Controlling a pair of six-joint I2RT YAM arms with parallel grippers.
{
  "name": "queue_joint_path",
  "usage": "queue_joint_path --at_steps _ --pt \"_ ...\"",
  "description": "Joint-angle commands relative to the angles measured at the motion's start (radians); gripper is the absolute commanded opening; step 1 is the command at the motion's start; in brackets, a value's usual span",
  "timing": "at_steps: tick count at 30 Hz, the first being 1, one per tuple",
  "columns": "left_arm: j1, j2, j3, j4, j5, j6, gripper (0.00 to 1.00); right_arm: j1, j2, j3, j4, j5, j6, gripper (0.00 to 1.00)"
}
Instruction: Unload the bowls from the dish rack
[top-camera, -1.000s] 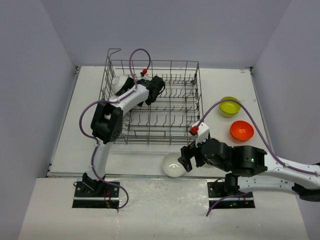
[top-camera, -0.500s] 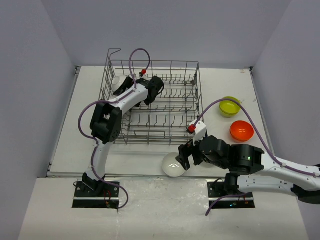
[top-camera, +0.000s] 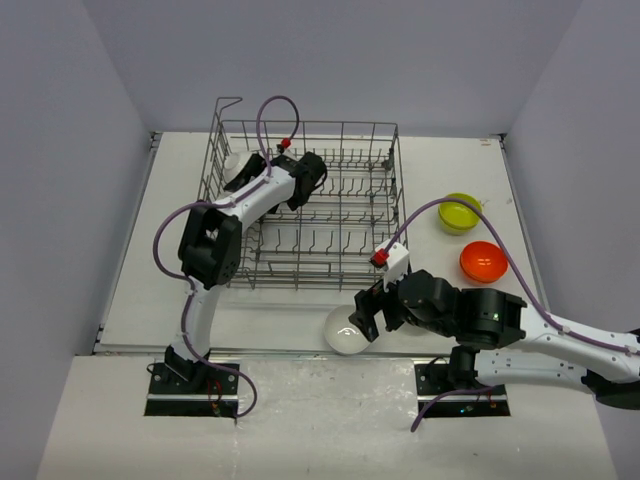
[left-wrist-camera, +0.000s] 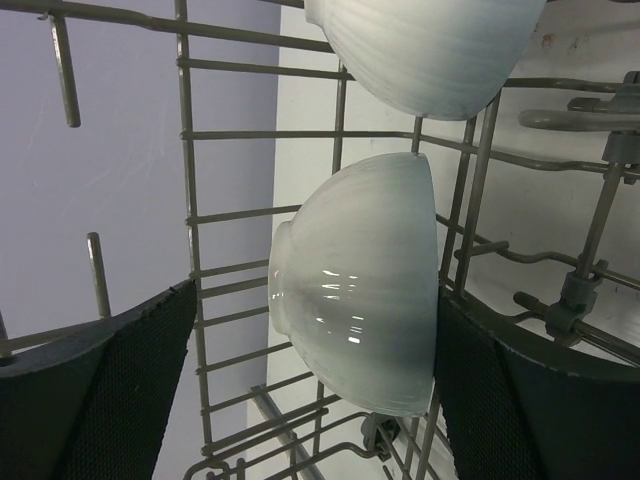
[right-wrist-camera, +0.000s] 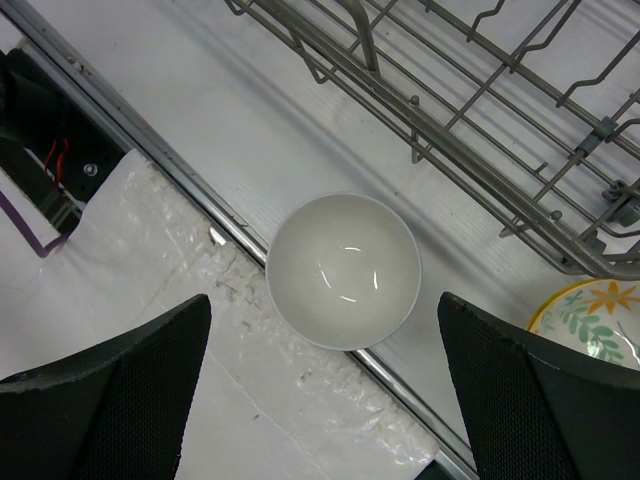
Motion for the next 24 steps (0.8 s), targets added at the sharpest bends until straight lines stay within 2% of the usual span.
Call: queue_joint_path --at_steps 1,15,20,22,24 --pt "-0.003 -0.078 0.023 -0.063 -0.038 -0.031 0.91 -0.004 0.008 -0.004 0.037 -0.012 -0.022 0.95" --pt "-0.003 -0.068 0.026 -0.042 -0.029 -0.037 0.68 -0.007 0.008 -0.011 0.039 -0.031 -0.027 0.94" --pt "-0.003 -0.07 0.022 -0.04 -0.022 -0.04 0.59 -0.009 0.016 -0.009 0.039 -0.031 -0.028 0.94" --pt "-0.003 -0.068 0.022 -0.04 -0.022 -0.04 0.52 -0.009 0.019 -0.009 0.043 -0.034 -0.028 0.94" --pt "-0.003 -0.073 0.02 -0.037 -0.024 -0.04 0.52 -0.009 0.022 -0.009 0.045 -0.035 -0.03 0.94"
